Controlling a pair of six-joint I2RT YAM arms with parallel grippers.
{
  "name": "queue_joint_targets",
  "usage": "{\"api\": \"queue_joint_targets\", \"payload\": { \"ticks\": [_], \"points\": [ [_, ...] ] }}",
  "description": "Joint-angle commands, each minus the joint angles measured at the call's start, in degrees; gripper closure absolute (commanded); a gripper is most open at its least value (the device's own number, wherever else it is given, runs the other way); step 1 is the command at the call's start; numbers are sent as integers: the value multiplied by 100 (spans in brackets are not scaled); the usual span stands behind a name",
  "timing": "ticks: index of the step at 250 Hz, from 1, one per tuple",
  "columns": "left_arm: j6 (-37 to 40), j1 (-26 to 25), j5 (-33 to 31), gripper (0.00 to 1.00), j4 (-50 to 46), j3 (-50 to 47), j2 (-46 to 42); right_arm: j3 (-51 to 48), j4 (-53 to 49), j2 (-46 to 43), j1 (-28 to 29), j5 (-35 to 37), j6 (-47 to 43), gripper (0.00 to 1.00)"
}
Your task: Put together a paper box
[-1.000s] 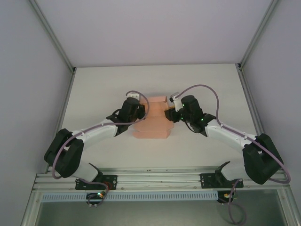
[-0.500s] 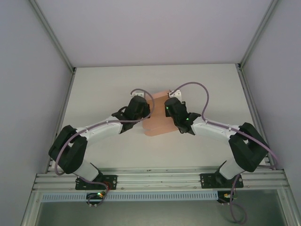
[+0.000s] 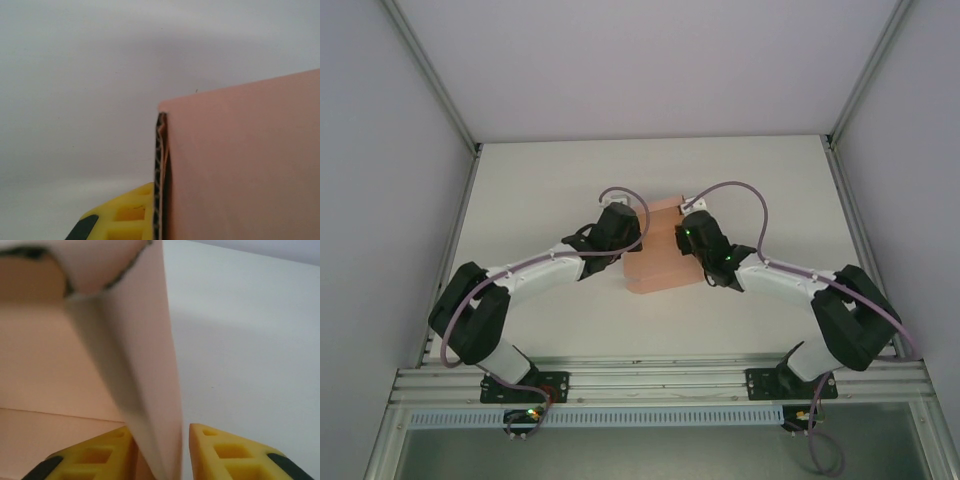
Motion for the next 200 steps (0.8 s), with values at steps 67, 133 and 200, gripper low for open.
{"api": "queue_joint_targets", "payload": {
  "ticks": [67, 133, 200],
  "points": [
    [56, -44, 135, 100, 16, -18, -89, -221, 182, -870, -233, -892, -394, 70],
    [107, -93, 189, 100, -27, 21, -130, 50, -30, -473, -412, -1465, -618, 67],
    [100, -117, 169, 100, -88, 67, -145, 389, -156, -21, -457, -933, -607, 89]
  ]
}}
